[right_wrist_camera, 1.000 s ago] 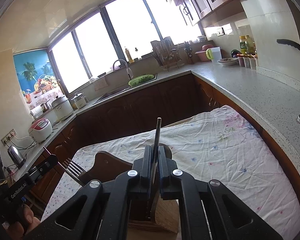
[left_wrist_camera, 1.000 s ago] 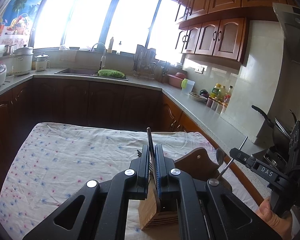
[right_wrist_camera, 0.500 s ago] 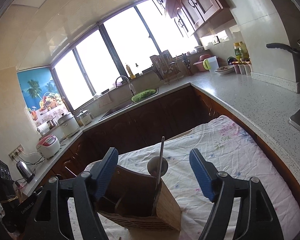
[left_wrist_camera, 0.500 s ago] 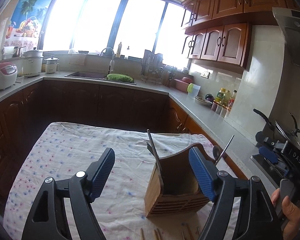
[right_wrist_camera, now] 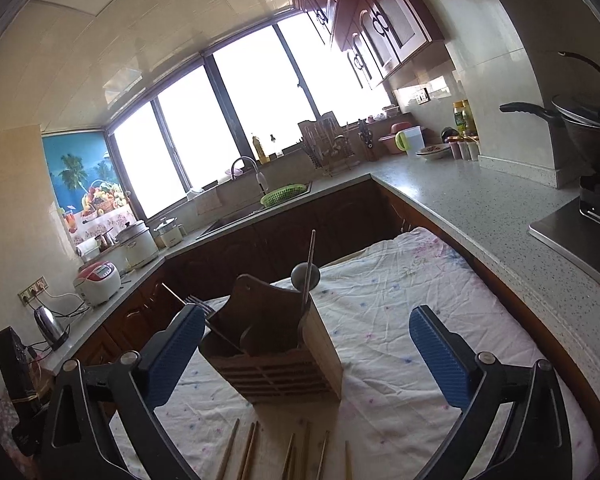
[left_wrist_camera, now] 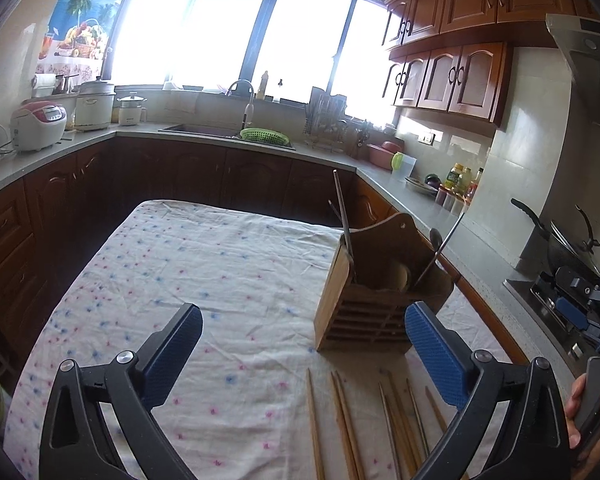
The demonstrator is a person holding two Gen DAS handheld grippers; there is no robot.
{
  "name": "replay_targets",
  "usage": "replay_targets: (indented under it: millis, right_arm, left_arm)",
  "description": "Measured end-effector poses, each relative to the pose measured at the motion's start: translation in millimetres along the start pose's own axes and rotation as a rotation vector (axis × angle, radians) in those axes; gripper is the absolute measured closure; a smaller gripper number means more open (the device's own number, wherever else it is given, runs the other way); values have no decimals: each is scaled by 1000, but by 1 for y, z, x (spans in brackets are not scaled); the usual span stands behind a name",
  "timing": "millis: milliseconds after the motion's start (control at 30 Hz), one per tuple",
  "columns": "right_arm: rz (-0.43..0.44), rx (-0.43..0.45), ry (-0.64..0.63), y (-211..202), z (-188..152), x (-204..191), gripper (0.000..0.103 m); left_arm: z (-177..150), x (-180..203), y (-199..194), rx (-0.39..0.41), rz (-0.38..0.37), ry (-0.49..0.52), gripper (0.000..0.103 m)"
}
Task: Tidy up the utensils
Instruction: 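Withdraw both tools and move them toward the wooden chopsticks, then grasp a wooden chopstick with the left tool while the right tool grasps another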
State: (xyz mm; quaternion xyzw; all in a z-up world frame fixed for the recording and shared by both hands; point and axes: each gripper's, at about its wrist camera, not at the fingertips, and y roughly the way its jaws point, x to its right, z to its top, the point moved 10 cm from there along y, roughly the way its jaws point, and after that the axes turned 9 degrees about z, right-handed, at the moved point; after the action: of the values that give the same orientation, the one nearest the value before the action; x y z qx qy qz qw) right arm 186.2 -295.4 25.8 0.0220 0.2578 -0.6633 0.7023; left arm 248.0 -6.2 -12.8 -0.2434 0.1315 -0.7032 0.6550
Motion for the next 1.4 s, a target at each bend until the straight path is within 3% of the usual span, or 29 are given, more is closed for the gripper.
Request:
replay_targets:
  millis: [367, 667, 767, 833, 967, 1167, 1233, 1400]
  right_arm:
    - [-4, -75, -67, -35, -64, -12, 0]
    - [-30, -178, -63, -25, -105, -8, 4]
    - [-21, -214, -60, -17, -112, -9, 13]
    - [-23, -240, -62, -12, -117, -9, 25]
    - [-27, -284, -66, -1, -124, -10, 41]
    - [-4, -359, -53, 24, -135, -12, 58]
    - [1, -389, -47, 35, -139, -11, 67]
    - [10, -455, -34, 65, -148, -8, 77]
  left_arm:
    - [-41, -13, -26, -52, 30, 21, 1]
    - [-50, -10, -21, -121, 34, 51, 1]
    - [-53, -8, -14, -145, 37, 62, 2]
    - [-53, -6, -9, -161, 44, 70, 4]
    - [-57, -1, 5, -226, 18, 70, 23]
    - [-56, 5, 29, -308, -5, 72, 44]
    - [-55, 9, 41, -336, -13, 80, 46]
    - [-55, 18, 66, -394, -28, 101, 59]
